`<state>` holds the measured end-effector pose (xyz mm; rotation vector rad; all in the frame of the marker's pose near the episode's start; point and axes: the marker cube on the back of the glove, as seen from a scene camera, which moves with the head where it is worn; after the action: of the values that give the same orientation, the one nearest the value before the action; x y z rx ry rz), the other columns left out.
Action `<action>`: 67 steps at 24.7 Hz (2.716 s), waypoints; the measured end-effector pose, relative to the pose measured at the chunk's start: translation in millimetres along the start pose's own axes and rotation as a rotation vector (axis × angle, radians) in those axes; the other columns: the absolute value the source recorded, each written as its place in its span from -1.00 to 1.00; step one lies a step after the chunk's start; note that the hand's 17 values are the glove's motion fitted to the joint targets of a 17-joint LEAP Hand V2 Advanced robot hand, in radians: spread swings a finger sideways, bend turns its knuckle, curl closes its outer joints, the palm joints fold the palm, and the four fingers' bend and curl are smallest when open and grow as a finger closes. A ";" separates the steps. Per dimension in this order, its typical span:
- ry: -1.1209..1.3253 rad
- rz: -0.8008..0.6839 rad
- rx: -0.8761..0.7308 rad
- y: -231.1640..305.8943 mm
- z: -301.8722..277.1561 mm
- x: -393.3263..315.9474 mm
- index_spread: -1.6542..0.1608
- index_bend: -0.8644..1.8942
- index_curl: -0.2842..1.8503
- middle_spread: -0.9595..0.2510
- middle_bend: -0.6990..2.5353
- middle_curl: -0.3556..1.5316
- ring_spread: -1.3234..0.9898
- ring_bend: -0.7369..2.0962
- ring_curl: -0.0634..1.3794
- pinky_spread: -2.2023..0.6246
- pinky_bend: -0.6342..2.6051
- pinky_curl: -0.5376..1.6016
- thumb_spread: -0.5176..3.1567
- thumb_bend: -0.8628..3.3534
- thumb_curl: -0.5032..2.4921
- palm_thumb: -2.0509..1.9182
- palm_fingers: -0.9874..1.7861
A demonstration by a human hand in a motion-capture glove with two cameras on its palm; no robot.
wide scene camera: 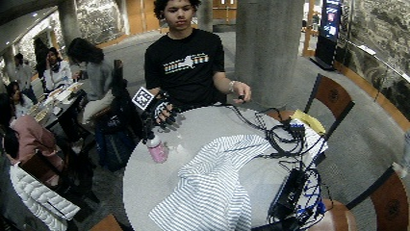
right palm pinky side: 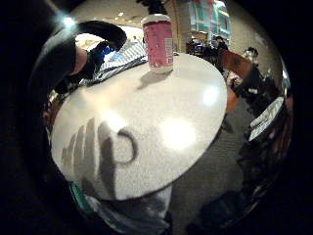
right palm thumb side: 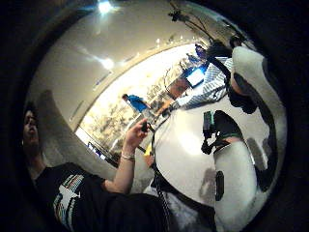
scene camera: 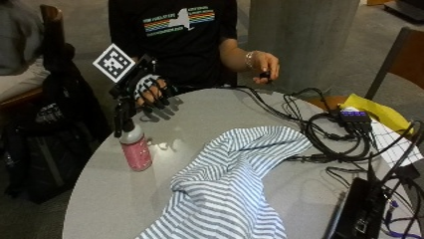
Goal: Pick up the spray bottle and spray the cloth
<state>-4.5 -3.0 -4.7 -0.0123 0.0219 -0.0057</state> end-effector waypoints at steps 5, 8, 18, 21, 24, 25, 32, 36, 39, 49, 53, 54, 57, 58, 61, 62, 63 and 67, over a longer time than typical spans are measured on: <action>0.062 -0.044 -0.065 -14.9 -11.3 -6.2 0.69 -0.16 -0.57 0.53 -0.26 -0.43 0.11 -0.16 -0.64 0.56 -0.44 -0.37 -0.46 -0.39 -0.53 0.40 0.55; 0.098 -0.042 -0.126 -19.8 -16.8 -10.3 0.66 -0.16 -0.52 0.53 -0.26 -0.39 0.10 -0.17 -0.58 0.57 -0.45 -0.33 -0.40 -0.40 -0.51 0.42 0.53; 0.124 -0.014 -0.193 -24.2 -10.7 -17.9 0.60 -0.24 -0.46 0.53 -0.28 -0.31 0.10 -0.21 -0.52 0.60 -0.47 -0.28 -0.27 -0.44 -0.47 0.42 0.46; 0.082 0.099 -0.177 -21.6 -15.2 -16.7 0.57 -0.27 -0.46 0.53 -0.30 -0.30 0.10 -0.23 -0.51 0.61 -0.47 -0.26 -0.24 -0.46 -0.46 0.42 0.43; -0.030 0.187 -0.148 -18.0 -21.3 -10.4 0.55 -0.29 -0.46 0.53 -0.33 -0.30 0.10 -0.25 -0.50 0.62 -0.45 -0.24 -0.22 -0.47 -0.46 0.42 0.37; -0.075 0.200 -0.120 -18.0 -22.2 -7.1 0.54 -0.29 -0.46 0.53 -0.34 -0.30 0.10 -0.25 -0.50 0.62 -0.44 -0.24 -0.22 -0.48 -0.46 0.42 0.35; -0.422 0.291 -0.009 -9.5 -27.5 8.5 0.50 -0.32 -0.49 0.56 -0.39 -0.29 0.12 -0.23 -0.48 0.64 -0.40 -0.21 -0.19 -0.51 -0.45 0.42 0.29; -0.569 0.271 0.033 3.1 -36.2 17.6 0.49 -0.32 -0.51 0.57 -0.40 -0.28 0.12 -0.22 -0.46 0.64 -0.38 -0.19 -0.18 -0.52 -0.44 0.42 0.28; -0.568 0.385 0.193 -5.9 -34.1 20.3 0.48 -0.32 -0.52 0.58 -0.40 -0.27 0.12 -0.20 -0.45 0.64 -0.37 -0.19 -0.18 -0.53 -0.44 0.43 0.29; -0.437 0.447 0.227 -31.0 -17.4 52.5 0.48 -0.31 -0.53 0.58 -0.41 -0.24 0.13 -0.19 -0.43 0.65 -0.35 -0.17 -0.18 -0.57 -0.43 0.44 0.27; -0.399 0.486 0.229 -47.2 -8.0 72.2 0.48 -0.30 -0.53 0.59 -0.42 -0.23 0.14 -0.19 -0.42 0.65 -0.35 -0.16 -0.18 -0.58 -0.42 0.44 0.25; -0.391 0.498 0.227 -51.0 -5.1 78.0 0.48 -0.31 -0.54 0.59 -0.42 -0.23 0.14 -0.19 -0.42 0.65 -0.34 -0.16 -0.18 -0.58 -0.42 0.45 0.25; -0.364 0.536 0.206 -61.9 3.9 94.4 0.48 -0.31 -0.54 0.60 -0.43 -0.23 0.14 -0.18 -0.42 0.66 -0.34 -0.16 -0.18 -0.59 -0.42 0.45 0.24; -0.354 0.547 0.194 -65.0 6.6 98.4 0.48 -0.31 -0.54 0.60 -0.43 -0.23 0.14 -0.18 -0.42 0.66 -0.34 -0.16 -0.18 -0.59 -0.42 0.45 0.24; -0.315 0.569 0.155 -74.2 13.5 105.2 0.47 -0.31 -0.55 0.60 -0.44 -0.22 0.14 -0.18 -0.41 0.66 -0.33 -0.15 -0.18 -0.59 -0.42 0.46 0.23; -0.308 0.577 0.147 -77.4 15.8 107.6 0.47 -0.32 -0.55 0.60 -0.44 -0.22 0.14 -0.17 -0.41 0.66 -0.32 -0.15 -0.18 -0.59 -0.41 0.46 0.22; -0.307 0.587 0.145 -80.3 18.3 111.1 0.47 -0.32 -0.55 0.60 -0.44 -0.22 0.14 -0.17 -0.41 0.66 -0.32 -0.15 -0.18 -0.60 -0.41 0.47 0.22; -0.346 0.626 0.149 -86.3 26.1 122.5 0.47 -0.32 -0.56 0.60 -0.45 -0.22 0.14 -0.16 -0.40 0.66 -0.30 -0.15 -0.19 -0.59 -0.41 0.48 0.21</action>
<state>118.0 -89.6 19.7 0.1429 -0.3215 0.6200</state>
